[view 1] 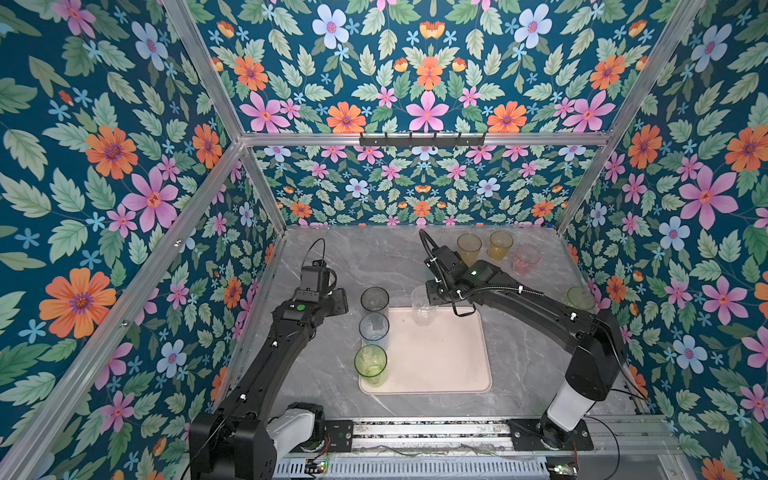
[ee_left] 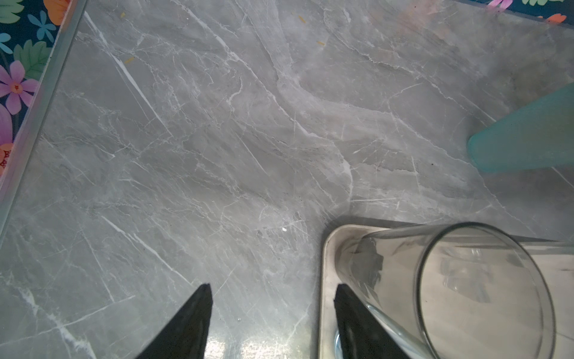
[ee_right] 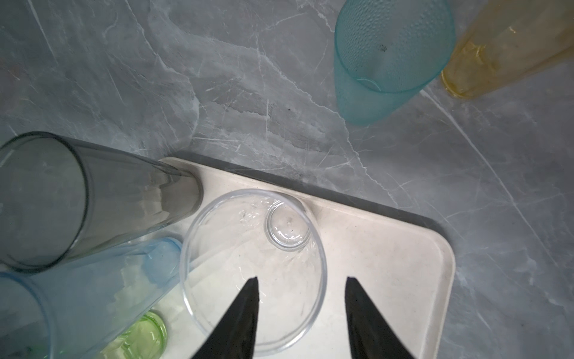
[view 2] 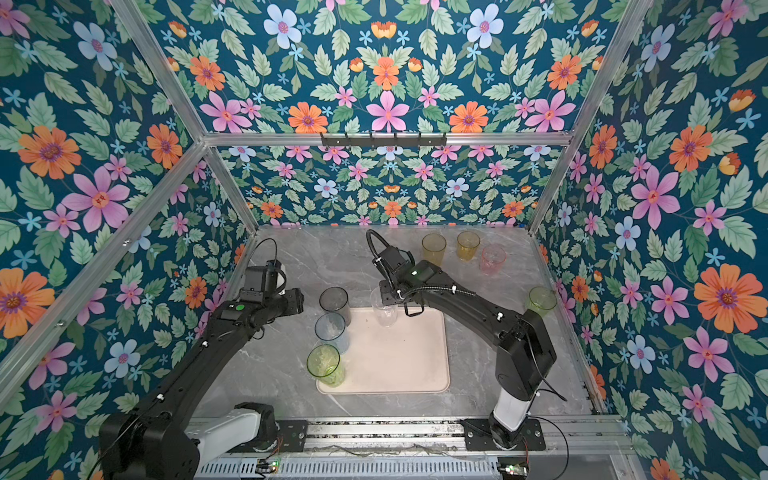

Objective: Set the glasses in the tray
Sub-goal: 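Lower the clear glass onto the tray beside the dark grey glass and open, then raise right gripper and move it above the teal glass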

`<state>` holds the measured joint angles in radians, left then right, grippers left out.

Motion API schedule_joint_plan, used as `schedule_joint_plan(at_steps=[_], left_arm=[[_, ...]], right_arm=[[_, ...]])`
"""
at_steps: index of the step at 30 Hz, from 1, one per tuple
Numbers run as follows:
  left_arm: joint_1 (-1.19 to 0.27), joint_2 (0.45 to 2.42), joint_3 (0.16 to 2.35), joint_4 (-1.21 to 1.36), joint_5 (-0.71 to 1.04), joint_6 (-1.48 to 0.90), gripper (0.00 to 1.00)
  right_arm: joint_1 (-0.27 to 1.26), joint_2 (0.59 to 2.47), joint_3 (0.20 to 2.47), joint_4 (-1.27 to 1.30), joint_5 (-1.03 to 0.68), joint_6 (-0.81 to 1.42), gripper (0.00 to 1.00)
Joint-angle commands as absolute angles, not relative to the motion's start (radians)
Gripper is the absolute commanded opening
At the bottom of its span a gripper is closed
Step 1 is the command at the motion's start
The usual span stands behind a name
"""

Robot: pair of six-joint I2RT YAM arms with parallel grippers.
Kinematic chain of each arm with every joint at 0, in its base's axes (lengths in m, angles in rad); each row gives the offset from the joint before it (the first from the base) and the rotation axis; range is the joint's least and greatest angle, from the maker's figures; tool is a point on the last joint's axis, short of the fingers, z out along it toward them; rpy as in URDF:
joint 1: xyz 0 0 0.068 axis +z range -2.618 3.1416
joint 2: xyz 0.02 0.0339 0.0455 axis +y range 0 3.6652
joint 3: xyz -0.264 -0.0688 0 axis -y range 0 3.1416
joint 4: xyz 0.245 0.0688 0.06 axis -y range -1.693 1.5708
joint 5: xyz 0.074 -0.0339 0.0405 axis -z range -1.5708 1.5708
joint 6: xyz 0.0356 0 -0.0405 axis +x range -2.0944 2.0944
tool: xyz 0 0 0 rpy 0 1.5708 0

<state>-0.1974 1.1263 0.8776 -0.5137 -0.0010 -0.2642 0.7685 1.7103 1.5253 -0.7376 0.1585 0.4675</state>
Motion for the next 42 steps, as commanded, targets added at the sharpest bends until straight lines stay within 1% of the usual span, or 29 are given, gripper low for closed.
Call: schedule_joint_plan(at_steps=[1, 13, 23, 42], left_arm=[[-0.198, 1.118, 0.883, -0.515, -0.011, -0.267, 0.66], [-0.198, 1.117, 0.883, -0.515, -0.014, -0.267, 0.66], [-0.198, 1.115, 0.88, -0.515, -0.015, -0.266, 0.66], [-0.198, 1.115, 0.879, -0.517, -0.02, -0.266, 0.66]], right_arm=[[0.769, 1.687, 1.543, -0.757, 0.158, 0.449, 0.48], [0.763, 1.67, 1.62, -0.761, 0.229, 0.393, 0.51], [0.723, 1.729, 1.715, -0.764, 0.258, 0.365, 0.53], [0.606, 1.827, 1.824, -0.749, 0.208, 0.4, 0.54]])
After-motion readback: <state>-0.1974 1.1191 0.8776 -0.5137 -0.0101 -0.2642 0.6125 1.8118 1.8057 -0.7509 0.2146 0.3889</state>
